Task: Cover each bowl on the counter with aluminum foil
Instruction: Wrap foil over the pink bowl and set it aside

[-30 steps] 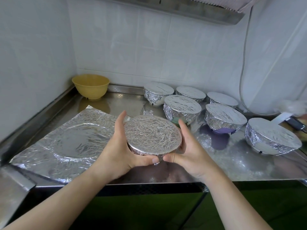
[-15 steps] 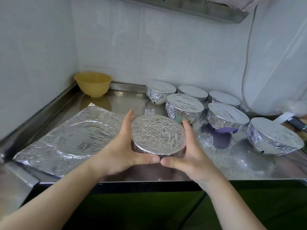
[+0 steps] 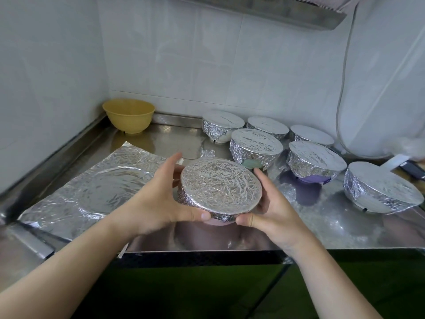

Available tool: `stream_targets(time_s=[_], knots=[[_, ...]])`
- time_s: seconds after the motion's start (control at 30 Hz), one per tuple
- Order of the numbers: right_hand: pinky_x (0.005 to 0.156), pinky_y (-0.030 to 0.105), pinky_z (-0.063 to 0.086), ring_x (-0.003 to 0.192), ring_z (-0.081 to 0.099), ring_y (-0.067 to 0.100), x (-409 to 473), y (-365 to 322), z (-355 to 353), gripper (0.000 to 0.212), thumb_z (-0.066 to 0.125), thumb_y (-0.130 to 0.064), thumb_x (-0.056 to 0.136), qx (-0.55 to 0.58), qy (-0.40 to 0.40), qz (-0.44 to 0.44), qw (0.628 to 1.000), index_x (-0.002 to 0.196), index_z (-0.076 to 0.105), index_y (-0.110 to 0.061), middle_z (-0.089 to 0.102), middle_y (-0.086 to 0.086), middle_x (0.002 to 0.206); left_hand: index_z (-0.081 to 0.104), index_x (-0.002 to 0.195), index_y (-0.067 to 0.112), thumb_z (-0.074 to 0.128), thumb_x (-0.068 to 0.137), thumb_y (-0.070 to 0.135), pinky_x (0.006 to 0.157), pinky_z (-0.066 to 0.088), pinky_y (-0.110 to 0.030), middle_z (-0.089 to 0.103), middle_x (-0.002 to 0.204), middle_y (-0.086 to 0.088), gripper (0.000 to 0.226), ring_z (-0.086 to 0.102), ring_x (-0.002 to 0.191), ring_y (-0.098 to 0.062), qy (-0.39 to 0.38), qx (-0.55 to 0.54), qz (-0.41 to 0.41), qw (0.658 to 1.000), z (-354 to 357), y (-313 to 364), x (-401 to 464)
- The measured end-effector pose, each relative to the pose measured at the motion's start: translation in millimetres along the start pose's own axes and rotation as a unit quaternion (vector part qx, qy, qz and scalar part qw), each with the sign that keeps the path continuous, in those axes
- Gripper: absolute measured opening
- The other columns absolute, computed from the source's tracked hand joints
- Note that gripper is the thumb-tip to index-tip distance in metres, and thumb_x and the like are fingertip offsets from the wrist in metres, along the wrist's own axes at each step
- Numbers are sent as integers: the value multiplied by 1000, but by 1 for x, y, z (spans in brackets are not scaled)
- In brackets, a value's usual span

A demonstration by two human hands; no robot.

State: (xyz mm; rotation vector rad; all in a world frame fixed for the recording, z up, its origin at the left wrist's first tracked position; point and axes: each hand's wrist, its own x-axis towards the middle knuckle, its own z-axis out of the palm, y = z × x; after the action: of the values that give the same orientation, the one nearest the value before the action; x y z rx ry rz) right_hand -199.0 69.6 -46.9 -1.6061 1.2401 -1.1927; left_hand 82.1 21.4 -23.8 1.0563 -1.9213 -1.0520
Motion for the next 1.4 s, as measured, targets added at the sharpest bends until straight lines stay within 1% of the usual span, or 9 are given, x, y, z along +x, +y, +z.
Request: stream_targets(time_s=[0.17,0.33,0.47,0.63,0.87,1.03,1.13,1.23,1.4], knots=[[119,32,43,143,53,15,5,5,-5,111,93,0,66,-13,-17,-2,1000,160,38,-20,60,-1,151,23,160,44,89,53,64,110,30,-16,34,140,27,127,44,125,6,-26,82,-20,996,-3,9,-1],[123,34,39,143,52,7,2,5,-8,115,100,-13,60,3,-9,-12,1000,156,39,-30,61,-16,149,13,163,27,82,59,72,106,32,-23,25,149,17,132,37,134,-6,-40,177,-46,982,-4,26,-6],[125,38,32,149,42,2,-2,1,-8,148,107,-42,49,-14,-2,-32,999,167,19,-26,50,-24,156,35,142,28,77,69,77,80,38,-21,45,120,15,97,50,108,-8,-23,287,-65,956,-1,37,-11],[118,29,39,144,50,6,1,-10,-1,120,105,-45,51,13,-31,-19,999,150,36,-43,58,-21,149,41,136,12,76,77,72,48,34,-23,55,73,5,91,53,61,-5,9,282,-83,956,13,37,-16],[128,45,29,146,42,-2,-8,-17,-11,148,99,-70,42,-22,28,-11,999,164,22,-39,44,-18,155,56,123,35,78,63,79,100,54,-34,62,118,22,79,61,112,1,0,223,-60,973,-8,30,-16],[127,41,30,142,43,-9,-6,-20,-4,149,95,-76,43,-66,25,-10,997,164,15,-43,45,-27,153,20,156,40,94,44,72,121,38,-39,37,160,17,139,41,145,-5,-40,91,-44,994,-9,28,-7],[128,42,30,145,44,-4,-4,-18,-1,143,101,-55,54,-46,5,-4,999,167,15,-38,47,-27,157,34,146,48,100,46,60,119,41,-36,56,138,37,121,53,131,10,-64,26,-17,997,-7,20,-4],[130,45,28,147,42,-3,-4,-17,-1,126,96,-27,66,-18,5,11,1000,167,21,-33,47,-26,158,27,158,40,98,37,71,121,38,-38,54,145,26,144,51,136,3,-36,22,-25,999,-12,11,-3],[128,40,28,147,41,-5,-9,-17,6,123,95,-40,67,-23,-9,9,1000,164,21,-37,48,-34,153,29,157,37,92,37,80,119,40,-37,51,142,19,143,52,132,-2,-17,49,-21,998,-17,7,0]])
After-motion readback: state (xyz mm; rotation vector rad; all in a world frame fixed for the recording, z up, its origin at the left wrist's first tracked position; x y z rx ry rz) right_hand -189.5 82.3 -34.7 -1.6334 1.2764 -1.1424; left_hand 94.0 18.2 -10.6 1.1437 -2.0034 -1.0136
